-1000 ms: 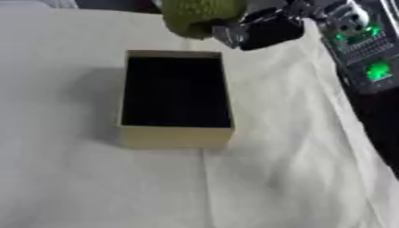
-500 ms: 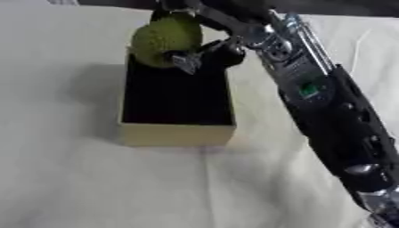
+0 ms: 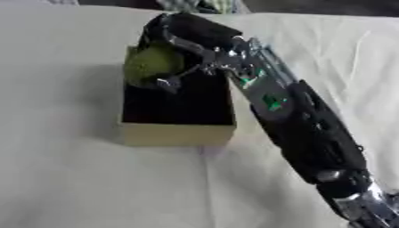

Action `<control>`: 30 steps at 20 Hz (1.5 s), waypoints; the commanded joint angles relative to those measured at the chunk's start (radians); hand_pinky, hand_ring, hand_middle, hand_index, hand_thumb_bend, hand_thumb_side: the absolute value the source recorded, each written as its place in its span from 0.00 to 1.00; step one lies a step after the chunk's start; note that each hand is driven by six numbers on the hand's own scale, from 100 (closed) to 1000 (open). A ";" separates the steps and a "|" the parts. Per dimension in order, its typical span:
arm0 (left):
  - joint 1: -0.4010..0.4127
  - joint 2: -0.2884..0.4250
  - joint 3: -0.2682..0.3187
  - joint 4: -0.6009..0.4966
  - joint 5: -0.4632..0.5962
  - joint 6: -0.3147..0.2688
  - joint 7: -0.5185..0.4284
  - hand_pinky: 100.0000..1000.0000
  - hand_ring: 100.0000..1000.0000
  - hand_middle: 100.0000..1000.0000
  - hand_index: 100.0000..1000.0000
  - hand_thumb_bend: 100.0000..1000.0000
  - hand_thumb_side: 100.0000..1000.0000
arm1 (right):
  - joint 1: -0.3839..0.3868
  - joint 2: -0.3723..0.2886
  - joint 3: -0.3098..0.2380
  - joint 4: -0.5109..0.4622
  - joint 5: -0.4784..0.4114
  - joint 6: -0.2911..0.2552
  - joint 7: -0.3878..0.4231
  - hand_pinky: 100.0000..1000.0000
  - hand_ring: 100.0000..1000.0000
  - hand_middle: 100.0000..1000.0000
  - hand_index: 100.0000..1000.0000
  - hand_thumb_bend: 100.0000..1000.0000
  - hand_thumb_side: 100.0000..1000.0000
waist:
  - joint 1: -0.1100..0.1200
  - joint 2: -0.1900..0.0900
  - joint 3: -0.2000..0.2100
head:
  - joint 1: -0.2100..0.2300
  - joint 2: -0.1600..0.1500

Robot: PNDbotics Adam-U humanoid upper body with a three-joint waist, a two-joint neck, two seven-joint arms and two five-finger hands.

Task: Pick up objects on the table and place them in the box.

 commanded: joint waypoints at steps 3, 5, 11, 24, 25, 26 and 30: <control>-0.008 0.017 0.003 -0.020 0.001 0.001 0.000 0.59 0.63 0.58 0.71 0.31 0.39 | -0.007 -0.003 -0.009 -0.001 0.071 -0.027 0.013 0.86 0.98 0.88 0.90 0.02 0.14 | 0.006 -0.020 -0.001 | -0.002 -0.014; -0.007 0.016 0.003 -0.020 0.001 0.001 0.001 0.59 0.63 0.58 0.71 0.31 0.39 | -0.002 0.002 -0.022 -0.016 0.097 -0.032 0.004 0.86 0.98 0.87 0.89 0.00 0.17 | 0.007 -0.021 -0.002 | -0.001 -0.015; -0.002 0.015 0.006 -0.020 -0.001 0.001 0.004 0.59 0.63 0.58 0.71 0.31 0.39 | -0.023 -0.007 -0.107 -0.120 0.057 -0.011 -0.064 0.84 0.92 0.78 0.84 0.00 0.00 | 0.010 -0.025 -0.011 | 0.007 -0.012; 0.012 0.018 0.016 -0.020 -0.011 0.000 0.017 0.59 0.63 0.58 0.71 0.31 0.39 | 0.070 -0.203 -0.352 -0.416 -0.125 0.150 -0.247 0.85 0.87 0.71 0.80 0.00 0.21 | 0.017 -0.029 -0.034 | 0.042 -0.007; 0.012 0.018 0.016 -0.020 -0.011 0.000 0.018 0.59 0.63 0.58 0.71 0.31 0.39 | 0.087 -0.211 -0.374 -0.439 -0.139 0.153 -0.260 0.85 0.88 0.72 0.80 0.00 0.27 | 0.018 -0.029 -0.035 | 0.043 -0.007; 0.012 0.018 0.016 -0.020 -0.012 -0.002 0.019 0.59 0.63 0.58 0.71 0.31 0.39 | 0.105 -0.217 -0.394 -0.461 -0.153 0.153 -0.274 0.85 0.88 0.72 0.81 0.00 0.29 | 0.022 -0.027 -0.037 | 0.046 -0.008; 0.011 0.019 0.017 -0.018 -0.012 -0.007 0.023 0.59 0.63 0.58 0.71 0.31 0.39 | 0.187 -0.222 -0.426 -0.556 -0.211 0.160 -0.332 0.86 0.89 0.74 0.82 0.00 0.43 | 0.036 -0.023 -0.043 | 0.051 -0.013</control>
